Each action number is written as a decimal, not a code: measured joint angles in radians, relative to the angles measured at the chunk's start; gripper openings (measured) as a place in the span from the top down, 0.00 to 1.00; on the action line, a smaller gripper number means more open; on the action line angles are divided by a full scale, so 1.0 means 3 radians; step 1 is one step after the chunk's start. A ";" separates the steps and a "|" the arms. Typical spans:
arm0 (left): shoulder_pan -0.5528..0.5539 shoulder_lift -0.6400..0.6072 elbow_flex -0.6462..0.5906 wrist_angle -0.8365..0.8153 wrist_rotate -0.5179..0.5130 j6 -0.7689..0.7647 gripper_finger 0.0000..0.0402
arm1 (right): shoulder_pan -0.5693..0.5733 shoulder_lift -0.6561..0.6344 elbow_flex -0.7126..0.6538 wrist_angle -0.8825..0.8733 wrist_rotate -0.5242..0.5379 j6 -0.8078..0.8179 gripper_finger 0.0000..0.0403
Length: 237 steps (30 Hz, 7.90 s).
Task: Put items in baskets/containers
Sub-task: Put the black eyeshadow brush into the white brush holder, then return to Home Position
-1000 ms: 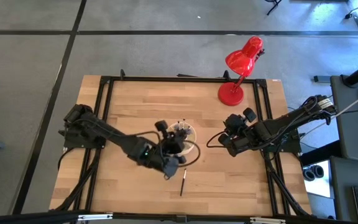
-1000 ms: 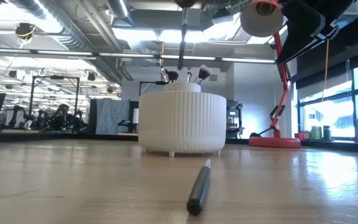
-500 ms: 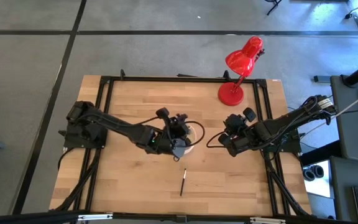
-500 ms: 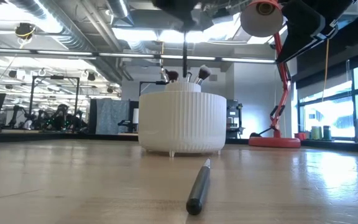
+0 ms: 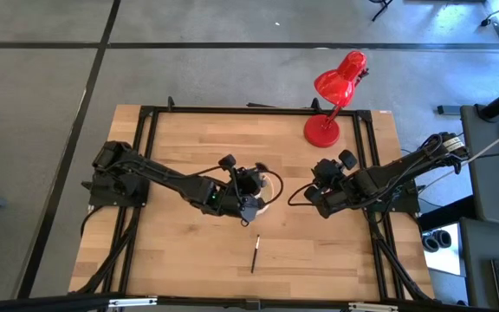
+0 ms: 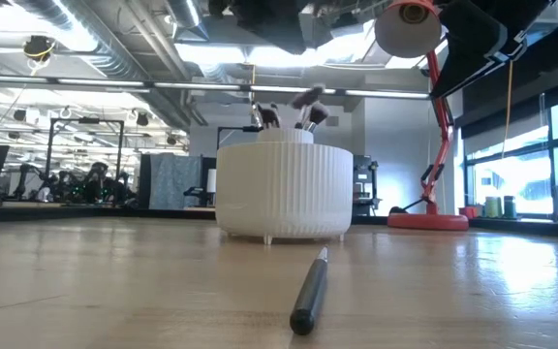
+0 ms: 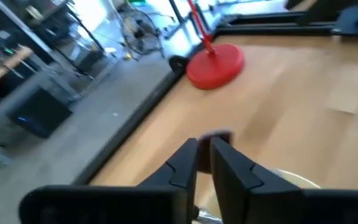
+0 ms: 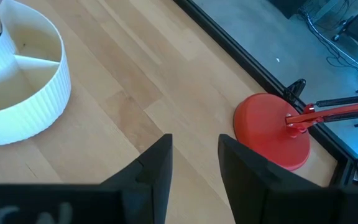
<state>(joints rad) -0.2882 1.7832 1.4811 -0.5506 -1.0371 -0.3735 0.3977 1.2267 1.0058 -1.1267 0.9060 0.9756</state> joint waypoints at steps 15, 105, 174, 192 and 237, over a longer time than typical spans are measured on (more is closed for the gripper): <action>-0.0398 0.0307 0.0055 0.0285 0.2418 -0.1594 0.74 | 0.0000 0.0000 0.0000 -0.0024 -0.0236 -0.0060 0.68; 0.0051 0.0660 0.0037 0.0080 -0.0723 -0.2324 0.89 | 0.0000 -0.0158 0.0000 -0.0168 -0.0083 -0.0058 0.68; 0.2330 -0.3744 -0.4429 0.4462 0.3964 0.1293 0.97 | -0.1607 -0.3212 -0.2408 0.3949 -0.3555 -0.3176 0.68; 0.2604 -0.4572 -0.4910 0.4254 0.4622 0.0915 0.97 | -0.1607 -0.3400 -0.3122 0.4534 -0.3521 -0.2768 0.68; 0.2101 -0.5924 -0.4910 0.1896 0.3274 0.0527 0.99 | -0.1606 -0.3399 -0.3329 0.4735 -0.3524 -0.2841 0.68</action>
<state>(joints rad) 0.3420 0.0060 0.0082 0.0181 -0.0549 -0.2154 -0.0841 0.2070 0.0071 0.2939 -0.1513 0.1234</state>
